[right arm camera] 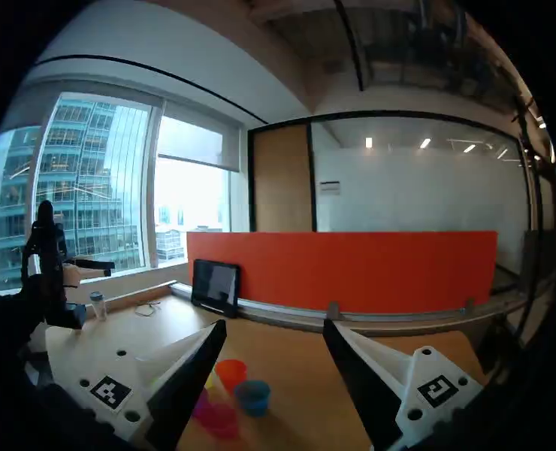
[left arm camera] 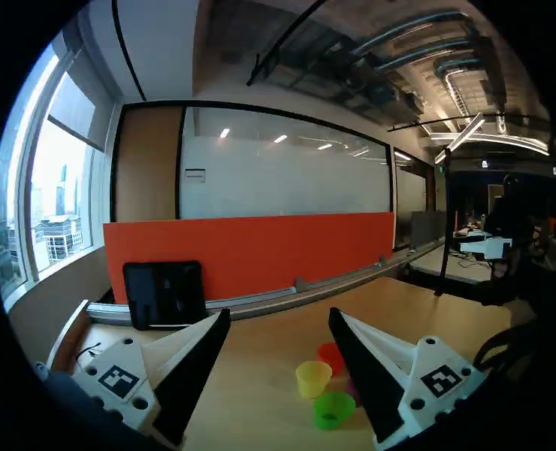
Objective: Pour water
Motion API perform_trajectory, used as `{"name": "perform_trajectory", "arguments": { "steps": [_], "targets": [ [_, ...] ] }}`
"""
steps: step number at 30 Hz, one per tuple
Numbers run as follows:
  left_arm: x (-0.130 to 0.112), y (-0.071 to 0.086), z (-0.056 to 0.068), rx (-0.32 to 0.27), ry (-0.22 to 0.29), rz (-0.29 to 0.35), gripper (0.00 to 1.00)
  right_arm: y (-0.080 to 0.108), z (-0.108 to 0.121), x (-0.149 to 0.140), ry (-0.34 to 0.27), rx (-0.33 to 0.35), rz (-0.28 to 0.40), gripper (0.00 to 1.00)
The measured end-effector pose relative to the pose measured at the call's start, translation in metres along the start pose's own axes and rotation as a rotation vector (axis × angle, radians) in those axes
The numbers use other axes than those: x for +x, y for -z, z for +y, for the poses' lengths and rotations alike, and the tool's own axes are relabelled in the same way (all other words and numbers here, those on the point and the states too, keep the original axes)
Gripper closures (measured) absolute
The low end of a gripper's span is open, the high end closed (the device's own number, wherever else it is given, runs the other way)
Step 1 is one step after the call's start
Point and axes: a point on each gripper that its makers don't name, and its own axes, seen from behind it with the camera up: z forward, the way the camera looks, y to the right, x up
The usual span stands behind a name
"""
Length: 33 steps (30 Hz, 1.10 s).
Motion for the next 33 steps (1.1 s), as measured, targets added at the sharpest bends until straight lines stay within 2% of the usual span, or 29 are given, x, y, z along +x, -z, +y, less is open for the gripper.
{"name": "perform_trajectory", "arguments": {
  "steps": [20, 33],
  "targets": [
    [-0.031, -0.026, 0.012, -0.118, -0.038, -0.07, 0.03, -0.033, -0.008, -0.008, 0.03, 0.097, -0.05, 0.0],
    [-0.056, -0.041, 0.028, -0.206, -0.06, -0.137, 0.03, -0.049, -0.01, -0.016, 0.099, 0.161, -0.111, 0.0]
  ]
}}
